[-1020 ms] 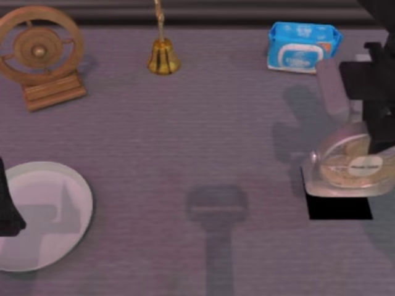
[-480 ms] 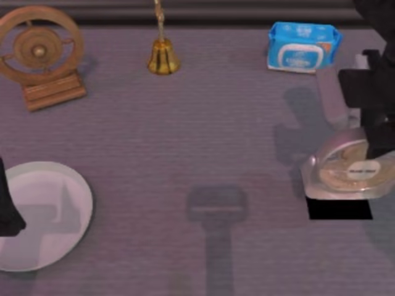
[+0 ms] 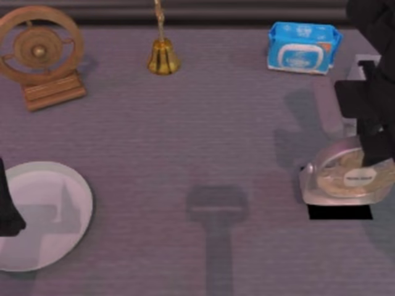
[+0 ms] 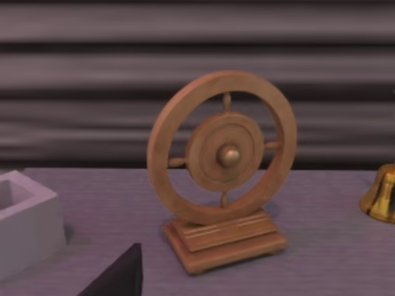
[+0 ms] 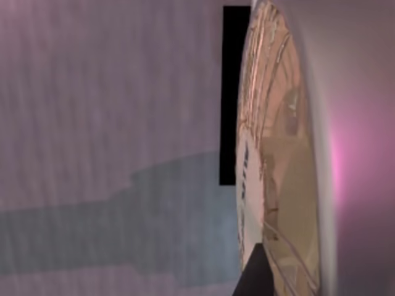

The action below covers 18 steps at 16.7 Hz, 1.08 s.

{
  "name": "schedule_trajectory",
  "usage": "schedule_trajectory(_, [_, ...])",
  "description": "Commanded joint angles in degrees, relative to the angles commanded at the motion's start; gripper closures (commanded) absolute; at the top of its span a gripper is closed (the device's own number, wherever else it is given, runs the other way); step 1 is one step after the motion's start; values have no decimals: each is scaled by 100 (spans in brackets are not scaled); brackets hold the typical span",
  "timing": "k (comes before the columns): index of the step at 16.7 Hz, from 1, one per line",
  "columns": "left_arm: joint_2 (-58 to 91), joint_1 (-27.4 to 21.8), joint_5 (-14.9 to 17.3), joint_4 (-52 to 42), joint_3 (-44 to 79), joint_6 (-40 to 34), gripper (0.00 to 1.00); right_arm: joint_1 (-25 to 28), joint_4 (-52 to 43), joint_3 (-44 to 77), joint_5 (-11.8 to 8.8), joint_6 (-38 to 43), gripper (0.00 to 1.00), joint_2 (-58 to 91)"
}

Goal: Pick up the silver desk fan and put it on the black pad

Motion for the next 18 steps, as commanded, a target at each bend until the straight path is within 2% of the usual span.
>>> schedule_trajectory(12, [0,0,0,0,0,0,0,0,0,0,0,0,2,0])
schedule_trajectory(18, [0,0,0,0,0,0,0,0,0,0,0,0,0,0])
